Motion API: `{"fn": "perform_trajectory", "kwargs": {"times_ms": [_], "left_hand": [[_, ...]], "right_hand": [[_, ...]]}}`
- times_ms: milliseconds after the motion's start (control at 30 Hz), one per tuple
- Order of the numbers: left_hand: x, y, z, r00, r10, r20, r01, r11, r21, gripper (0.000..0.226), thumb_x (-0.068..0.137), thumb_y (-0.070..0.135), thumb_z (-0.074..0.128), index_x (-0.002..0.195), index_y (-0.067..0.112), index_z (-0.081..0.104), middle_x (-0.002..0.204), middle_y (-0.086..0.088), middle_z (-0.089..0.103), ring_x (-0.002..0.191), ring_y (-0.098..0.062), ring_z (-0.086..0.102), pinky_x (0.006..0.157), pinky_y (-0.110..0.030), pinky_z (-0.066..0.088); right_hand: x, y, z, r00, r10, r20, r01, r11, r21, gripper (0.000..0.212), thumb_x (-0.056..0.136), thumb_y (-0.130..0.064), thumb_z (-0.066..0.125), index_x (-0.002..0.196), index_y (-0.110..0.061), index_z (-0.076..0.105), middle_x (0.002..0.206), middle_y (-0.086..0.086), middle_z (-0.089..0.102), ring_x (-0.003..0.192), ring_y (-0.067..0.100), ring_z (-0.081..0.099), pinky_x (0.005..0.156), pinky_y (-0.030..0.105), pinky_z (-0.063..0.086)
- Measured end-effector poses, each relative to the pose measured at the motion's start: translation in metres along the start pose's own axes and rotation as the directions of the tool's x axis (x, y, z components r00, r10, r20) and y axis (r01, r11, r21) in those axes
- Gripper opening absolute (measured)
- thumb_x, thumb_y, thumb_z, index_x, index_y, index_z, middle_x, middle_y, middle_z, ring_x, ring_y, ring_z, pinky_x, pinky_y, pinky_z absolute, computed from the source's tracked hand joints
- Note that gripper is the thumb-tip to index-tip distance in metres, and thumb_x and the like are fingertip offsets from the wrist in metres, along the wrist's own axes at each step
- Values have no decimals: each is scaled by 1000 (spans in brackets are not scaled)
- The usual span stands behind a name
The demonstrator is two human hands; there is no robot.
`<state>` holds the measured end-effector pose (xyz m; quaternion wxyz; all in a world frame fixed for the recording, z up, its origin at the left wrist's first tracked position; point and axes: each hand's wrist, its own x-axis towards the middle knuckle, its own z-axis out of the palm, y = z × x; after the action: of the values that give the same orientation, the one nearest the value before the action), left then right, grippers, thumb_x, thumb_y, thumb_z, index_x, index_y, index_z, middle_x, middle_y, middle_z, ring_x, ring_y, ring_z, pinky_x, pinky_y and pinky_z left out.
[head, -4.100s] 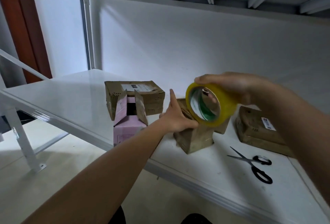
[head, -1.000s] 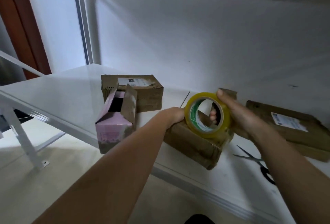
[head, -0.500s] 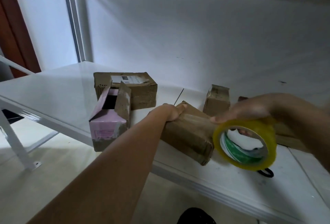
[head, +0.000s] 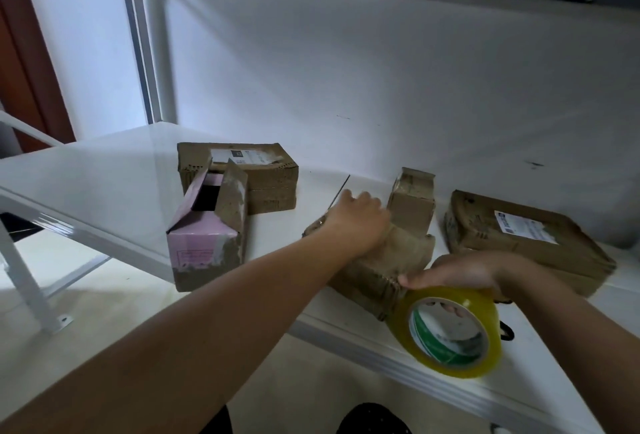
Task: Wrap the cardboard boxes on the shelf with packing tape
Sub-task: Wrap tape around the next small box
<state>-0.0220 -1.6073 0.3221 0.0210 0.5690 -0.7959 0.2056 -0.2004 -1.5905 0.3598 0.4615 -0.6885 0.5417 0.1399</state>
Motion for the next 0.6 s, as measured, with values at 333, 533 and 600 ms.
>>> {"fn": "perform_trajectory", "kwargs": {"times_ms": [333, 533, 600], "left_hand": [[-29, -67, 6, 960, 38, 276, 139, 793, -593, 47, 104, 37, 31, 147, 19, 34, 153, -3, 33, 141, -19, 26, 110, -30, 21], [-33, -101, 4, 978, -30, 206, 165, 716, -678, 14, 88, 30, 67, 92, 17, 69, 101, 6, 65, 99, -10, 56, 78, -22, 37], [-31, -101, 7, 980, -54, 194, 173, 718, -674, 13, 88, 27, 67, 83, 15, 66, 95, 7, 65, 95, -9, 56, 76, -22, 38]], "right_hand": [[8, 3, -17, 917, -130, -378, 13, 955, -297, 73, 44, -83, 53, 90, -26, 58, 89, -10, 61, 80, 8, 60, 65, 20, 46], [22, 8, -27, 863, -180, -473, 80, 972, -223, 80, 50, -78, 55, 95, -14, 68, 88, 2, 69, 80, 16, 66, 59, 21, 47], [27, 12, -27, 844, -193, -501, 113, 976, -186, 82, 58, -76, 51, 100, -7, 67, 92, 8, 69, 80, 18, 65, 61, 23, 46]]}}
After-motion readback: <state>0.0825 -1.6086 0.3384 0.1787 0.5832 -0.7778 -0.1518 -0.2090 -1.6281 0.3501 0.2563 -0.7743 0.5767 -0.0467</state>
